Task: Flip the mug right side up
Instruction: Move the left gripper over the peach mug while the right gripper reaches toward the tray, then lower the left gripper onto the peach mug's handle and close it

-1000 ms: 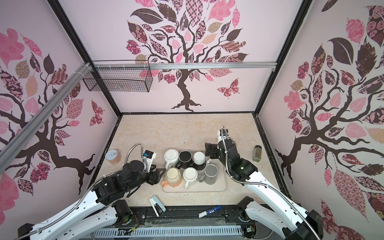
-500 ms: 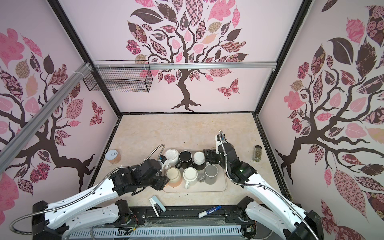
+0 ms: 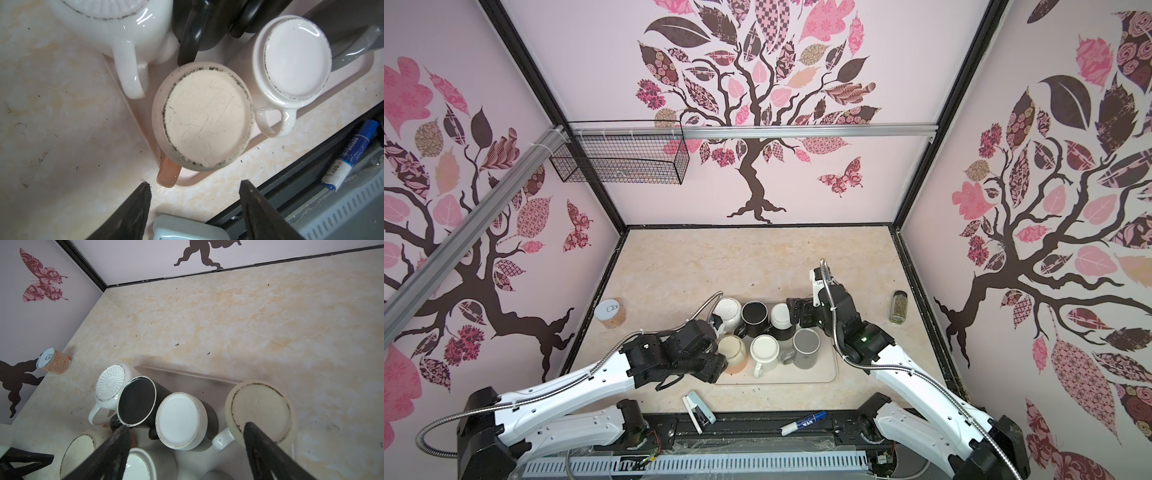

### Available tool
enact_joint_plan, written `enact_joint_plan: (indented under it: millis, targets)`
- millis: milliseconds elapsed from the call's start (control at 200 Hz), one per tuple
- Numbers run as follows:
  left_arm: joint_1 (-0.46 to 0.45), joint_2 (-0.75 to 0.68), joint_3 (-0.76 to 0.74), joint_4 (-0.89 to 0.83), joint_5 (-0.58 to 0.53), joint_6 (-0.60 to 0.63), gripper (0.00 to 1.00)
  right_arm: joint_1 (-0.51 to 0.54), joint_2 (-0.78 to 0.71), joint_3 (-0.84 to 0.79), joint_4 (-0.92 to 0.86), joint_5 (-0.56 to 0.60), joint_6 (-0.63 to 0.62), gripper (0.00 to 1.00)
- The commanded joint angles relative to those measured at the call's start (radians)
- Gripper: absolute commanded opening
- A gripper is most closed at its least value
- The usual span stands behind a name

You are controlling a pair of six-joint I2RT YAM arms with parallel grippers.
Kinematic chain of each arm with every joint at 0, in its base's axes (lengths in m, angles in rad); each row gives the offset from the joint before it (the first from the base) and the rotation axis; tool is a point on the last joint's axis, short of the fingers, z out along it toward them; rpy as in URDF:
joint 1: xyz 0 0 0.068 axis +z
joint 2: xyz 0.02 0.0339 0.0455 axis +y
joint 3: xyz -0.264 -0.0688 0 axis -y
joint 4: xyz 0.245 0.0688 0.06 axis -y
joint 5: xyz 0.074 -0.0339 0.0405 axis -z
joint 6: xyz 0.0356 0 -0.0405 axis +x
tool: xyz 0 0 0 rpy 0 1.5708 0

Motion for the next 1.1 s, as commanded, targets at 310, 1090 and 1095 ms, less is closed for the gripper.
enact_joint_plan:
  millis: [310, 1090, 1095]
  targets:
    - [0.002, 0.085, -0.092, 0.145, 0.015, -0.019, 0.77, -0.001, 0.014, -0.011, 0.044, -0.029, -0.006, 0.87]
    - [-0.004, -0.004, -0.174, 0.188, -0.034, -0.041, 0.52, -0.001, 0.009, -0.035, 0.064, -0.012, -0.007, 0.85]
    - [-0.004, -0.004, -0.175, 0.190, -0.034, -0.040, 0.52, -0.001, 0.009, -0.035, 0.064, -0.012, -0.007, 0.85]
